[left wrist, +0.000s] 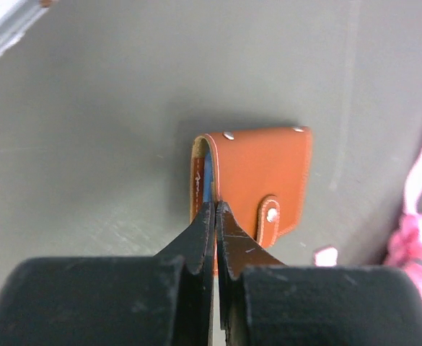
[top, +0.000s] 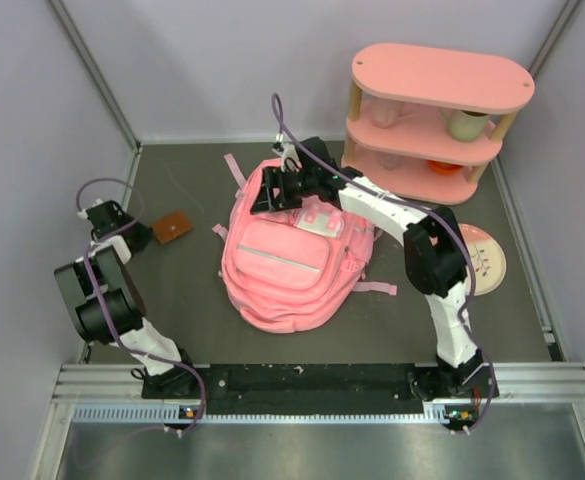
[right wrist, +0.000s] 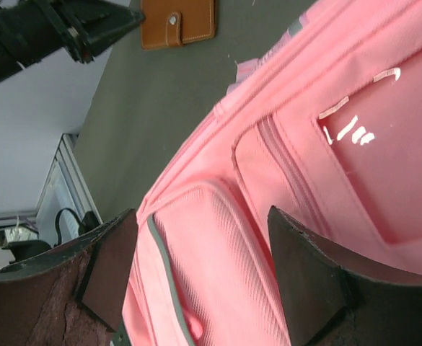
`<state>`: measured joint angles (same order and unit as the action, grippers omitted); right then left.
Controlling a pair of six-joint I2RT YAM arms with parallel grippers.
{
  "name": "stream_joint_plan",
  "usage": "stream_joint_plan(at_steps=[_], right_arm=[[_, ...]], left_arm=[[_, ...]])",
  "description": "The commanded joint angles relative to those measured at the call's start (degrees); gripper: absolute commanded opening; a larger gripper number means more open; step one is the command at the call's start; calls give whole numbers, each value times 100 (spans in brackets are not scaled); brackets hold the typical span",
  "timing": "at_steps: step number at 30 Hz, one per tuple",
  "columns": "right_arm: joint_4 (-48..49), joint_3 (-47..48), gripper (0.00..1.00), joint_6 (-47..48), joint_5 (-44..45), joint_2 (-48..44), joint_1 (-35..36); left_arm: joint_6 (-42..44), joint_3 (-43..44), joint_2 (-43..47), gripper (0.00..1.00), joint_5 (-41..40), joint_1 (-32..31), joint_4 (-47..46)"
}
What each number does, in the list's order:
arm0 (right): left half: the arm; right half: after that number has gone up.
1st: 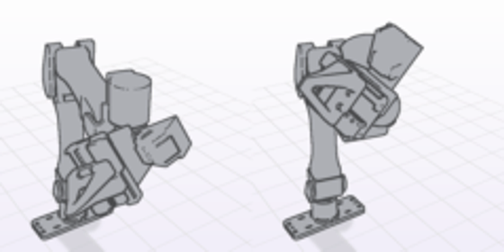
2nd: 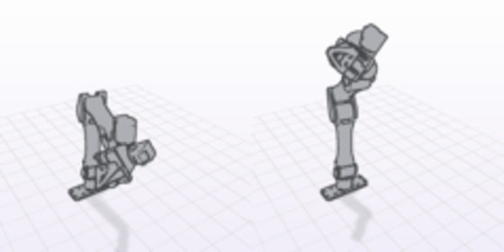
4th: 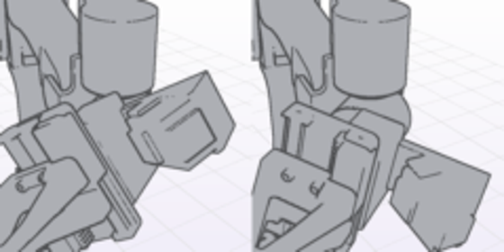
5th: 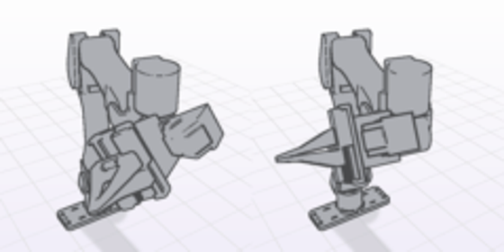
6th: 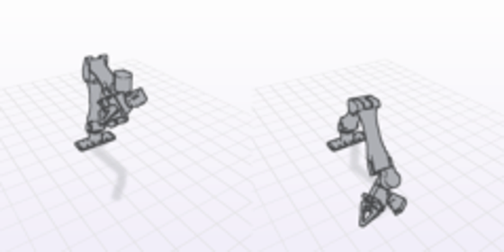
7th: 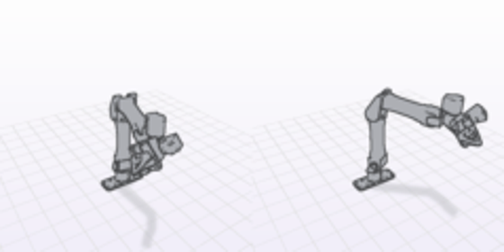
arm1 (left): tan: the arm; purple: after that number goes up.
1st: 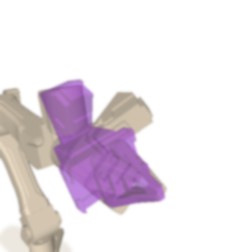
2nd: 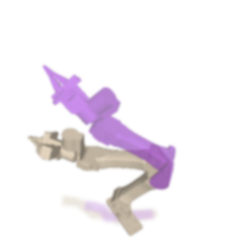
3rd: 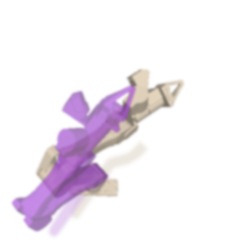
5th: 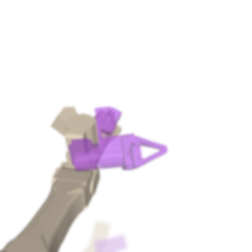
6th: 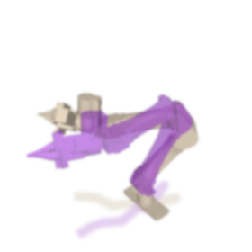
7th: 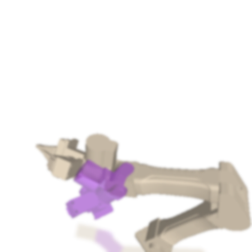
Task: Pack the student bag
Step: Pick up the personal item from the center of the board.
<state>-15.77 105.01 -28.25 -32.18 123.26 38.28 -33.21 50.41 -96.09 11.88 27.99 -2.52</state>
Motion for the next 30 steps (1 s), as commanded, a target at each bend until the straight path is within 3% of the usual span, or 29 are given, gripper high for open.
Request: stream_joint_plan(at_steps=[1,11,16,19,24,25,26,30], right_arm=[[381,-507,72,-93,-42,-995,-172],[1303,-2221,72,-742,-296,-2366,-225],[1849,-3047,72,-1086,-411,-2947,-225],[2016,-3408,74,-1217,-464,-3299,-268],[2640,-3909,80,-1543,-868,-3642,-365],[2884,-3979,93,-1648,-921,-3738,-383],[2982,-4075,99,-1701,-930,-3774,-383],[3150,-4190,99,-1842,-886,-3853,-418]], left_arm=[[-1,-93,942,0,920,14,-205],[-264,-655,2760,0,2353,-4,-38],[-641,-761,3403,0,3486,-126,-238],[-739,-665,3729,0,4039,-512,-275],[-853,-445,4195,0,4173,-1418,-284],[-958,-436,4230,0,4243,-1636,-336],[-1046,-462,4248,0,4270,-1726,-528],[-1695,-699,4336,0,4323,-2095,-1267]])
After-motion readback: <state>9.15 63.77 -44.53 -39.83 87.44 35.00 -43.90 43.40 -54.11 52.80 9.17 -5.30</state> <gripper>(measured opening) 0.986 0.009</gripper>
